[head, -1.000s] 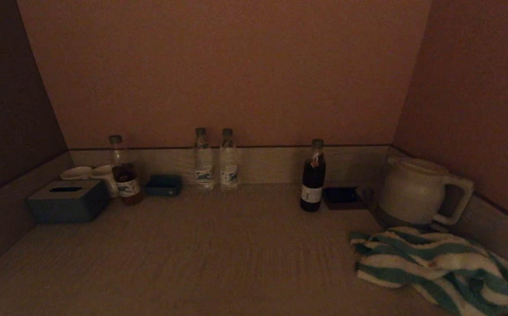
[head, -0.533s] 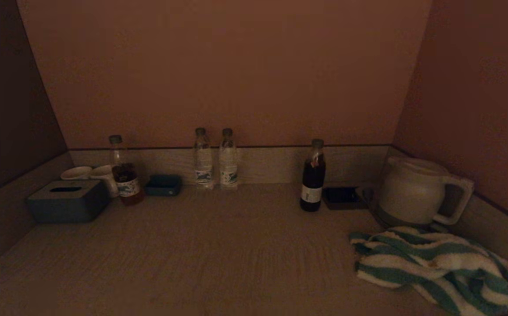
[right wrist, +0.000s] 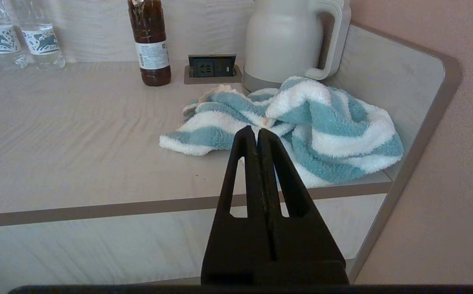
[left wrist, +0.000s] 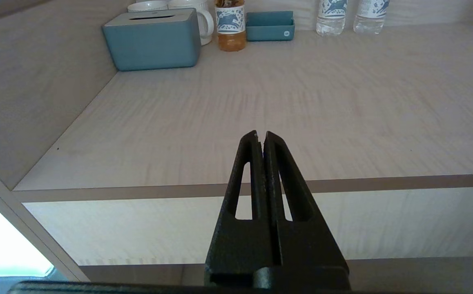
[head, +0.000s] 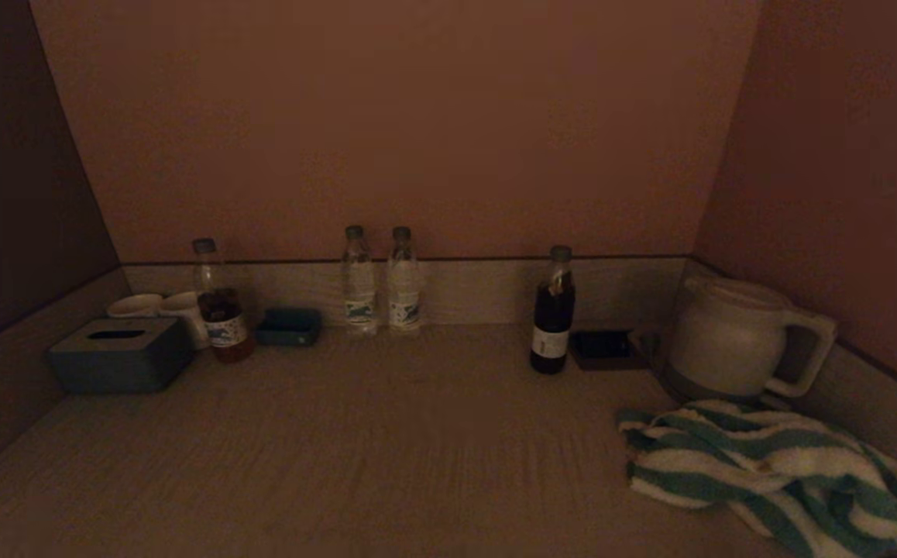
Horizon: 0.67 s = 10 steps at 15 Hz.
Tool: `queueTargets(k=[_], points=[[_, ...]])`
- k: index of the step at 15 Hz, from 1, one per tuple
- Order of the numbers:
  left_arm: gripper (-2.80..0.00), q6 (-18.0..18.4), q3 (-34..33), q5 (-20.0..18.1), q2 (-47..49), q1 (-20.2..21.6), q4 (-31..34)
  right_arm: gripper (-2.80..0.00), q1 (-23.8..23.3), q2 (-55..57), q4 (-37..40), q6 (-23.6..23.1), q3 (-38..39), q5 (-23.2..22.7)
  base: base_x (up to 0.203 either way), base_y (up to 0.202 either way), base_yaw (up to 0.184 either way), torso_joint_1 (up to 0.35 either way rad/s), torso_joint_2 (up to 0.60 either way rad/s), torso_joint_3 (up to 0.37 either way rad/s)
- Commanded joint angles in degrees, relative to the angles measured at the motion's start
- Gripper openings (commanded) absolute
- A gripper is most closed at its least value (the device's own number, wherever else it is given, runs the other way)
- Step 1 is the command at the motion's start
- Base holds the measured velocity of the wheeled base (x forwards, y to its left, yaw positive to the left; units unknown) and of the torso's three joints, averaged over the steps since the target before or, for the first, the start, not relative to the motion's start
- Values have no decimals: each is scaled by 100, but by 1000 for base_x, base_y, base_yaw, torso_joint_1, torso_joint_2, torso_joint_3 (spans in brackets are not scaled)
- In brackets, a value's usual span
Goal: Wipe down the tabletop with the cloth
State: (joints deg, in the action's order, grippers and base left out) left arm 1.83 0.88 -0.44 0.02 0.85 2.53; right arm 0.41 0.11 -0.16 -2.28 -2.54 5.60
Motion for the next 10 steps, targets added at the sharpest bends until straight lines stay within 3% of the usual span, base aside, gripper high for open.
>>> queueTargets(k=[1, 10], points=[[-280, 2, 0, 0, 6, 3, 2, -280, 2, 7, -2, -10, 7, -6, 0, 0, 0, 0, 0, 0], [-280, 2, 0, 0, 6, 3, 2, -280, 2, 7, 7, -45, 131, -480, 0, 0, 0, 0, 0, 0]])
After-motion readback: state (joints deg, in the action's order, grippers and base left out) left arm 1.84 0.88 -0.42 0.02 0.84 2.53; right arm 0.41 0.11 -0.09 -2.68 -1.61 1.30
